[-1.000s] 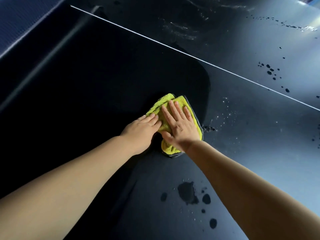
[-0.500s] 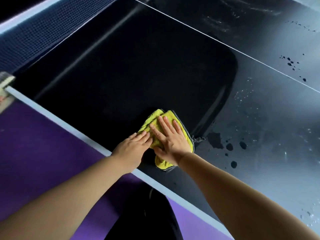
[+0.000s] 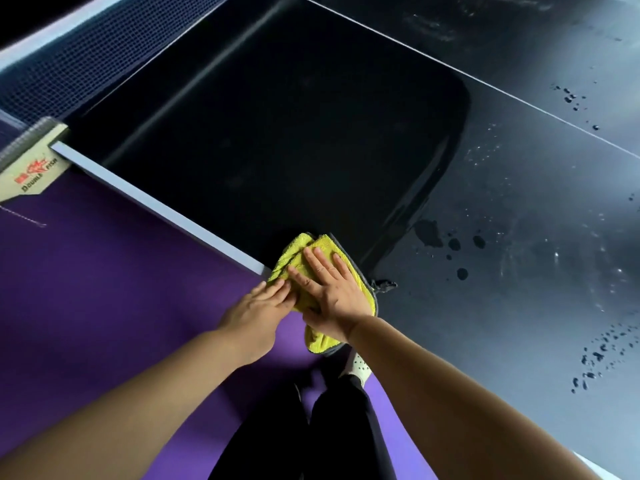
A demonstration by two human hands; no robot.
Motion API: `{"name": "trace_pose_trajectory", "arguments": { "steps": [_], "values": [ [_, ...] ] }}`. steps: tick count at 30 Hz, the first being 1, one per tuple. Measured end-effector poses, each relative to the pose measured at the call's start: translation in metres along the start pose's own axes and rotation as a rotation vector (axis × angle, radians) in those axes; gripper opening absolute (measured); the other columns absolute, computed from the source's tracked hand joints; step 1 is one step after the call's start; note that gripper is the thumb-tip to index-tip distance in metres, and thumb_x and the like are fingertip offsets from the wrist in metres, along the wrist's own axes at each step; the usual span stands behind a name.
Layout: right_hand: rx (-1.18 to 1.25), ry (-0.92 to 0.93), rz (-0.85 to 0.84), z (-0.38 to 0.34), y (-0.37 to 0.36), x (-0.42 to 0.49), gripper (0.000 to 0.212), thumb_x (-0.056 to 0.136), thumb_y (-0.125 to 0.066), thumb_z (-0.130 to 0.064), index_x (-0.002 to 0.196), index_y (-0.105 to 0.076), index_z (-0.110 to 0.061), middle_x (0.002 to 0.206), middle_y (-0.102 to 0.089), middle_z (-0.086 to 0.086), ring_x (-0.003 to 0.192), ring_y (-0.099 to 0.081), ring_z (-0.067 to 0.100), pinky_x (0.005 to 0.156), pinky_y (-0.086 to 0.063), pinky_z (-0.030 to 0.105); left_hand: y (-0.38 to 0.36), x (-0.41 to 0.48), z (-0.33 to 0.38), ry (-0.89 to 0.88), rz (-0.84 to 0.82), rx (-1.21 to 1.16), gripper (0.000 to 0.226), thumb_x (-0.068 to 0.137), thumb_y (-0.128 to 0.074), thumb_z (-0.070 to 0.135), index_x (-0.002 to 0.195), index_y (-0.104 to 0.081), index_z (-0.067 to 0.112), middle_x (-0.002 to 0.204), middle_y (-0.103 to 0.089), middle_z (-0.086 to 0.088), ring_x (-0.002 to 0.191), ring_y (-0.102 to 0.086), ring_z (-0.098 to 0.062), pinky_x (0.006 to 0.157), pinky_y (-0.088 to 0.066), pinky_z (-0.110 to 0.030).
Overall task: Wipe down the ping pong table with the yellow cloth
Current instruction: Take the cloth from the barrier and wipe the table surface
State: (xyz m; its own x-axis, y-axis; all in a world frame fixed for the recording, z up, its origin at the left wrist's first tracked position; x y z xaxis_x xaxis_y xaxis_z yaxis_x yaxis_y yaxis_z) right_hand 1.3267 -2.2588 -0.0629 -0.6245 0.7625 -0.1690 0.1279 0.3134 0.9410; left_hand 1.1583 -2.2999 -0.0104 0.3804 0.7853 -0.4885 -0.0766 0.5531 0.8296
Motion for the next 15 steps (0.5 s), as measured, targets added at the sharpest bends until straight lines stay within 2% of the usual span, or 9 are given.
{"name": "trace_pose_trajectory", "arguments": {
  "steps": [4,7,9,11,15],
  "values": [
    [0.015,-0.029,0.005,0.016,0.001,-0.022,0.088,0.081,-0.060,-0.041,0.151,-0.008,-0.036,0.160,0.007,0.000,0.148,0.013,0.020,0.117,0.013,0.039,0.001,0.011,0.023,-0.045,-0.042,0.039,0.068,0.092,-0.031,-0.001,0.151,-0.004,0.018,0.158,0.005,-0.003,0.144,0.012,-0.013,0.108,0.016,-0.024],
    [0.048,-0.052,0.123,0.037,0.000,-0.037,0.079,0.084,-0.059,-0.049,0.152,-0.023,-0.031,0.161,-0.010,0.004,0.150,-0.003,0.023,0.121,-0.004,0.046,0.003,0.029,0.041,-0.086,-0.075,0.065,0.068,0.092,-0.031,0.000,0.151,-0.003,0.018,0.158,0.006,-0.003,0.144,0.013,-0.014,0.109,0.015,-0.025],
    [0.065,-0.052,0.151,0.054,0.002,-0.043,0.072,0.087,-0.047,-0.056,0.151,-0.030,-0.029,0.161,-0.018,0.007,0.150,-0.010,0.024,0.121,-0.010,0.048,0.006,0.045,0.052,-0.108,-0.086,0.085,0.064,0.094,-0.031,0.005,0.151,-0.003,0.017,0.158,0.006,-0.004,0.144,0.013,-0.015,0.110,0.014,-0.026],
    [0.046,-0.023,0.130,0.075,0.008,-0.042,0.076,0.080,-0.042,-0.050,0.152,-0.030,-0.028,0.161,-0.019,0.008,0.149,-0.012,0.026,0.120,-0.011,0.049,0.009,0.061,0.063,-0.125,-0.075,0.111,0.063,0.095,-0.031,0.008,0.151,-0.002,0.017,0.158,0.006,-0.005,0.144,0.013,-0.016,0.111,0.014,-0.027],
    [0.016,0.047,0.125,0.126,0.022,-0.032,0.080,0.074,-0.044,-0.045,0.151,-0.032,-0.027,0.160,-0.022,0.011,0.148,-0.016,0.028,0.119,-0.013,0.050,0.020,0.093,0.084,-0.123,-0.054,0.145,0.066,0.096,-0.036,0.013,0.151,0.000,0.015,0.158,0.007,-0.006,0.144,0.013,-0.018,0.112,0.012,-0.029]
  ]
}}
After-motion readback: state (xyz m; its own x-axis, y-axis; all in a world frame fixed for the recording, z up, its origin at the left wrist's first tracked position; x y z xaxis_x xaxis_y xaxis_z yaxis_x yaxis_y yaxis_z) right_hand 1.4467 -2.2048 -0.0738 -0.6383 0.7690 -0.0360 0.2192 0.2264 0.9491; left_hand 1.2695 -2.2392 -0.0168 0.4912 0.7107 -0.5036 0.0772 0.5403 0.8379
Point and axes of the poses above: each hand's wrist, its own x-axis towards the middle knuckle, its own y-axis out of the back of the hand, z = x × y, the point moved 1 cm from there along x, towards the middle knuckle
